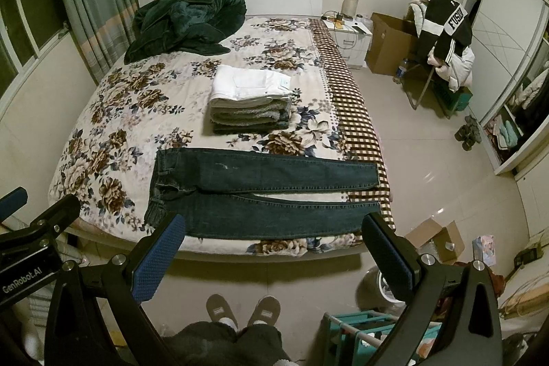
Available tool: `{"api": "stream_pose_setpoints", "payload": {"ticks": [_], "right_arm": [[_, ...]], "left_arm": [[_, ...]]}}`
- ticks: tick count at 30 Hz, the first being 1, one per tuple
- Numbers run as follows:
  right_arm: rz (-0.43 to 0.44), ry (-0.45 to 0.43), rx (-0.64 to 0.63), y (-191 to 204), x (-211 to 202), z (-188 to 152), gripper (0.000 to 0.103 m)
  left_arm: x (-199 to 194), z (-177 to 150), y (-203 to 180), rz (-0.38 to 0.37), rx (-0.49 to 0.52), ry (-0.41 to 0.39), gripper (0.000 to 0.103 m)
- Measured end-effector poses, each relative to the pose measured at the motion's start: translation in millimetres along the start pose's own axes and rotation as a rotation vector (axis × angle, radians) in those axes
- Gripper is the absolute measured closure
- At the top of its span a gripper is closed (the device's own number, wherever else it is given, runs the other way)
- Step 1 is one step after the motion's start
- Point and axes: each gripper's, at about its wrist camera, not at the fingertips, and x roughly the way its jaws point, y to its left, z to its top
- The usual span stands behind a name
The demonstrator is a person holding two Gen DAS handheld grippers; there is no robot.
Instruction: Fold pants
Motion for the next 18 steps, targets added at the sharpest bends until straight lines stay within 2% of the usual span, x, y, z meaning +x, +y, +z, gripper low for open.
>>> {"api": "stream_pose_setpoints", "payload": {"ticks": [18], "right_arm": [[0.001, 0.001, 0.0, 2.8, 5.2, -1.7, 0.0]], "left_arm": [[-0.4, -0.2, 0.2, -0.001, -0.001, -0.004, 0.0]]}}
